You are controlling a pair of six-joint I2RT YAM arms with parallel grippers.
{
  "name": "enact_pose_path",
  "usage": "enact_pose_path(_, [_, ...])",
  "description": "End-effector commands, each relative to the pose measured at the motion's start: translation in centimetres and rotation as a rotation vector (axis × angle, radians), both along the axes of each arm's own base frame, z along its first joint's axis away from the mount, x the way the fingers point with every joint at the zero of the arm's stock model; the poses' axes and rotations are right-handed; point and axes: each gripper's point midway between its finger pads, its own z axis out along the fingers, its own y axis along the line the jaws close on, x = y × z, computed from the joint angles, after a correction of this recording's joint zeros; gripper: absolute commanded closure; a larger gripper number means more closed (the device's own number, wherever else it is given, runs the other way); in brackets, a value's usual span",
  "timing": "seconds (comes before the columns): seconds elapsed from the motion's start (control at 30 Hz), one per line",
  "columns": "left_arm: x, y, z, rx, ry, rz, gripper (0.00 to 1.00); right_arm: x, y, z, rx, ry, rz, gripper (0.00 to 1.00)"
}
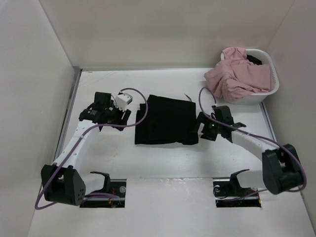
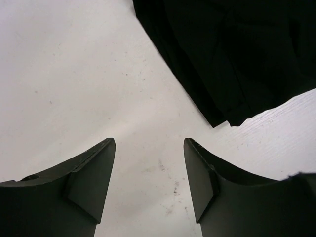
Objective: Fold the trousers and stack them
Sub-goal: Fold the trousers
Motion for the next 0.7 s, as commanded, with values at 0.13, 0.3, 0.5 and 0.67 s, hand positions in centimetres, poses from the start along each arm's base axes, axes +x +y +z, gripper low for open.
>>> enact_pose_path(0.13, [0.5,2.7,3.6,-0.037,-0.088,0.122,0.43,-0.1,-4.4,10.8,-0.123,-0.326,-0.038,0.00])
enact_pose_path(0.3, [0.9,7.1,6.9,-0.047,-0.228,0.307,0.40,-3.3,-11.4,12.2,-0.450,-0.300,-0.135,0.00])
enact_pose_path(0.5, [0.2,11.2,7.8,-0.064,-0.304,0.520,0.39,-4.8,-16.6,14.2,-0.629,-0.236,-0.348,0.00])
enact_pose_path(0.67, [-1.5,13.3,8.0,-0.083,-0.311,0.655,0.38,-5.3,-18.2,15.6,-0.563,-0.269,-0.498,0.00])
